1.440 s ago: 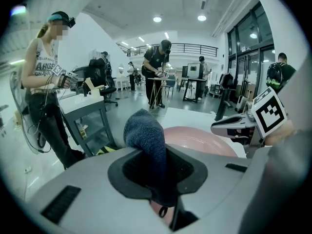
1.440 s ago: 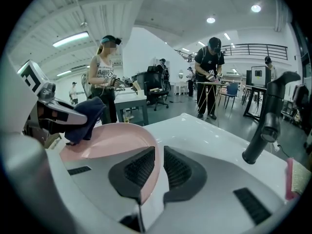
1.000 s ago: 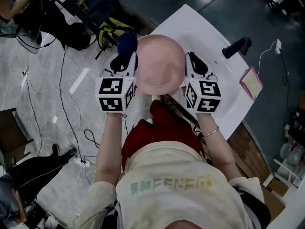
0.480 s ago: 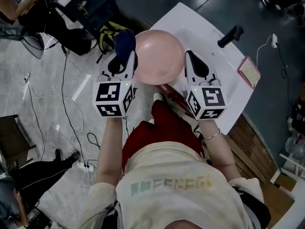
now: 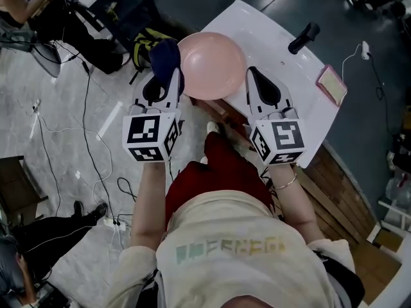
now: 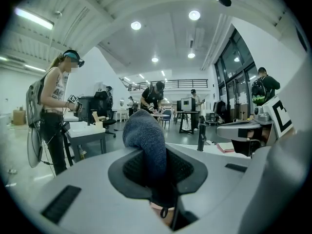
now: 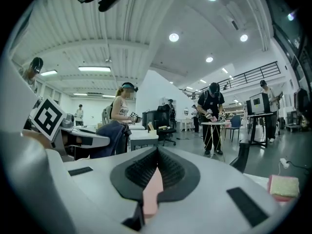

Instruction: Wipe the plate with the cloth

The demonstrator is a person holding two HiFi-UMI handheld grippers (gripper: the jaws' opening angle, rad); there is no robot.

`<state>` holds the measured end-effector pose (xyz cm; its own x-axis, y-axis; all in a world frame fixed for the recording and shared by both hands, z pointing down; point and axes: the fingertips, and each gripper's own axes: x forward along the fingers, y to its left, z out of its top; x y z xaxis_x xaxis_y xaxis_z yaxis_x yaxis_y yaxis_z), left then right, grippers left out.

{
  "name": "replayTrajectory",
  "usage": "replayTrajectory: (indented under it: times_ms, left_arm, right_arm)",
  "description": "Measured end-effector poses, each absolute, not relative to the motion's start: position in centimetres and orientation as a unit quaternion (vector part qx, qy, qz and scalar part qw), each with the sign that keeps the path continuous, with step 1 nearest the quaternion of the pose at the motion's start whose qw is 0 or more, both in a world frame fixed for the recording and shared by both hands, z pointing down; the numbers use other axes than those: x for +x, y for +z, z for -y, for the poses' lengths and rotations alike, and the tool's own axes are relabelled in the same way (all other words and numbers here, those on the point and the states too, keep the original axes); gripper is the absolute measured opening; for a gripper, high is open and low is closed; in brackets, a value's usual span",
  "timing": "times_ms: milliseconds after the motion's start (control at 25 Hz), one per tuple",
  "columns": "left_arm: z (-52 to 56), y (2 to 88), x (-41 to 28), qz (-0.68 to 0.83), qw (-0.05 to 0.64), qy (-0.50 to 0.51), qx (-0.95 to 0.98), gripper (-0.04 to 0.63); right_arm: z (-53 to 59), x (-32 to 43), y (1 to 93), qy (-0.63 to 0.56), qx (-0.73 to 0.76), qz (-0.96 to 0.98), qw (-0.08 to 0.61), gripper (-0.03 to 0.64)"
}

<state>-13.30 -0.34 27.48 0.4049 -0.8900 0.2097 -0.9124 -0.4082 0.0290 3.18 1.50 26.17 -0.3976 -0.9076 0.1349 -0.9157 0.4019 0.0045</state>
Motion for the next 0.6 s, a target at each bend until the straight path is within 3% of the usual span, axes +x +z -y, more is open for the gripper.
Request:
replayTrajectory:
  times_ms: [600]
  left_arm:
    - [-6.3, 26.3, -14.2, 0.541, 0.056, 0.069, 0.837, 0.080]
  right_arm:
    - [-8.3, 3.0, 25.1, 0.024, 0.554, 0.831, 0.043, 0.037]
